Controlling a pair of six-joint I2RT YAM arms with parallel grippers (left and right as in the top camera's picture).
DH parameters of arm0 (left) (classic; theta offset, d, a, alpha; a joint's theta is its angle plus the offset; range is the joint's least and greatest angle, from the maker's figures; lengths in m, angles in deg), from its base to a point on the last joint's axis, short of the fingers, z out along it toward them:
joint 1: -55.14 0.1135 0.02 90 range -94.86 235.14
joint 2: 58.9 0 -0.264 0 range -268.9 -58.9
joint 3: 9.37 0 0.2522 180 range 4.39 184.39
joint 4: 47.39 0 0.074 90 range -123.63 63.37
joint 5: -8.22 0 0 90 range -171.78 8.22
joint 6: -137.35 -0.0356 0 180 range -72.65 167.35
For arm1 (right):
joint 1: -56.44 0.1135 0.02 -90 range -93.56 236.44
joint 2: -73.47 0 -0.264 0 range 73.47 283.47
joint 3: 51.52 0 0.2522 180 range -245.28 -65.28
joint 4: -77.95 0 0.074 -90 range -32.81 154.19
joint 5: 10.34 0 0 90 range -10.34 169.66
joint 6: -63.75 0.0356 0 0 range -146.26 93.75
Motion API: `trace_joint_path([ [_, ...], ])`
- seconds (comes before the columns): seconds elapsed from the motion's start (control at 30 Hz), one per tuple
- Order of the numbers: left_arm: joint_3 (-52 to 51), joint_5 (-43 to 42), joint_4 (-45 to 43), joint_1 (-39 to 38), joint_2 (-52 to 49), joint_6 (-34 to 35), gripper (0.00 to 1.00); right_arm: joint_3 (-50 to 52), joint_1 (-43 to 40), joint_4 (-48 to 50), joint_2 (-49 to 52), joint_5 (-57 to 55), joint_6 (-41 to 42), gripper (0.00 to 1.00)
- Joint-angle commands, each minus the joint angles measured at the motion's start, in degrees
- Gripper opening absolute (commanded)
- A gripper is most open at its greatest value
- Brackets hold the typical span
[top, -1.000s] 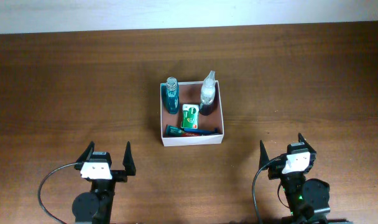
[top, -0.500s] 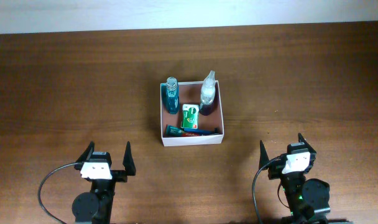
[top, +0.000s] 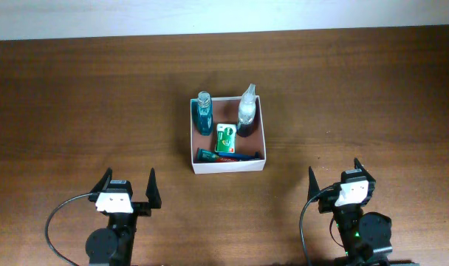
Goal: Pack container
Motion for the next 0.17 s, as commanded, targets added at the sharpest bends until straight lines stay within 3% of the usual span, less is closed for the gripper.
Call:
trace_joint_path([
  [0.0,-0.35,0.61,0.07,0.35,0.44,0.15,0.99,0.42,-0.26,-0.11,-0.59,0.55,-0.37,0.98],
  [0.13,-0.35,0.59,0.07,0.35,0.44,0.15,0.99,0.42,-0.26,-0.11,-0.59,0.55,-0.37,0.98],
])
